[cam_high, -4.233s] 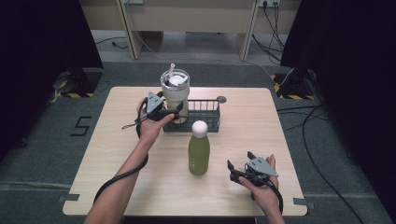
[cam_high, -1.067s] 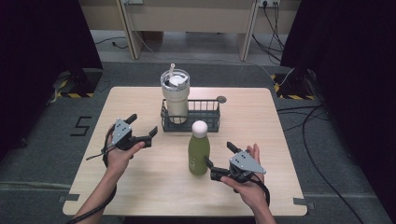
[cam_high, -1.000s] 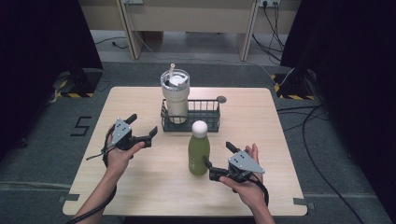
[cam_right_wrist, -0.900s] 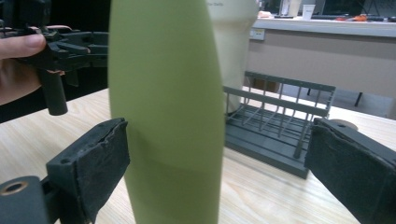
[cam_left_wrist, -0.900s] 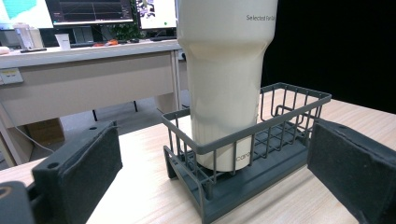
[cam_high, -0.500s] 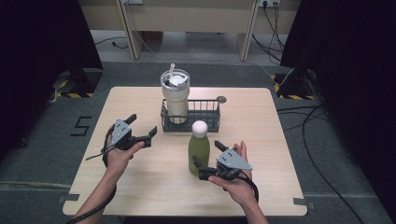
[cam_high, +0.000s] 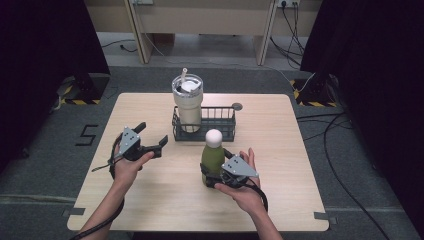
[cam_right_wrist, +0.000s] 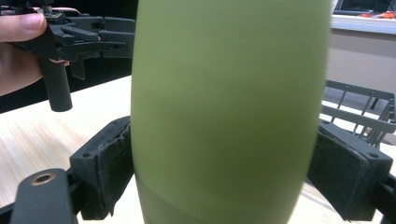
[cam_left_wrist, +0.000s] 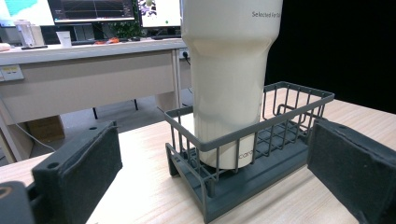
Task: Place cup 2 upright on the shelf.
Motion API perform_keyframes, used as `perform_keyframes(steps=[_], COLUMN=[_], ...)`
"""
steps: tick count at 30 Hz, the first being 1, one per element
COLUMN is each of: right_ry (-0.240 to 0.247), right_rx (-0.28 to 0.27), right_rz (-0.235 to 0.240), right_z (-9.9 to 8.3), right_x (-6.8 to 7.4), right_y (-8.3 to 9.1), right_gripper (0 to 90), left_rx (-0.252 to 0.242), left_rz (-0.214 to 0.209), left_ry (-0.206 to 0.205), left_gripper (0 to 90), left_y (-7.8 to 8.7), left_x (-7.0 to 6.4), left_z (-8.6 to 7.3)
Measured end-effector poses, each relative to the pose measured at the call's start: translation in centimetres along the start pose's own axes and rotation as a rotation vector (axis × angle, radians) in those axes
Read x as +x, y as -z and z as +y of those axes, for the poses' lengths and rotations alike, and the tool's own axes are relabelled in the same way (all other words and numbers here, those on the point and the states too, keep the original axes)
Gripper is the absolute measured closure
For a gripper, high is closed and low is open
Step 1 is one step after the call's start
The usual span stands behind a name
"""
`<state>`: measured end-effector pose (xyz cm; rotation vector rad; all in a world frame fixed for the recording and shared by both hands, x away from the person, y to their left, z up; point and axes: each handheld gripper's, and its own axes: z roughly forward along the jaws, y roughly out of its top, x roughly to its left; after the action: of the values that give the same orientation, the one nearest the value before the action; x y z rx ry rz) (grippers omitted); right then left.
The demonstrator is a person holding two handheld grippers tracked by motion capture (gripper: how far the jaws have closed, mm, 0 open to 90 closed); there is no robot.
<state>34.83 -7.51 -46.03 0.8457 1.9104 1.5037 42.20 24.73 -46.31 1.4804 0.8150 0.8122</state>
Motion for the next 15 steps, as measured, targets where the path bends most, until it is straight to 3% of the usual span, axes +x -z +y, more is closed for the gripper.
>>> perform_keyframes(steps=[6,15], right_ry=[0.006,0.006], right_rx=[0.007,-0.007], right_rz=[0.002,-0.007], right_z=[-0.15,-0.24], right_x=[0.14,0.26], right_y=[-0.52,-0.52], right_gripper=[20.0,20.9], left_rx=[0.003,0.004], left_rz=[-0.004,-0.003], left_ry=[0.003,0.006], left_gripper=[2.7,2.7], left_y=[0.01,0.03], left_x=[0.07,0.13], left_z=[-0.13,-0.17])
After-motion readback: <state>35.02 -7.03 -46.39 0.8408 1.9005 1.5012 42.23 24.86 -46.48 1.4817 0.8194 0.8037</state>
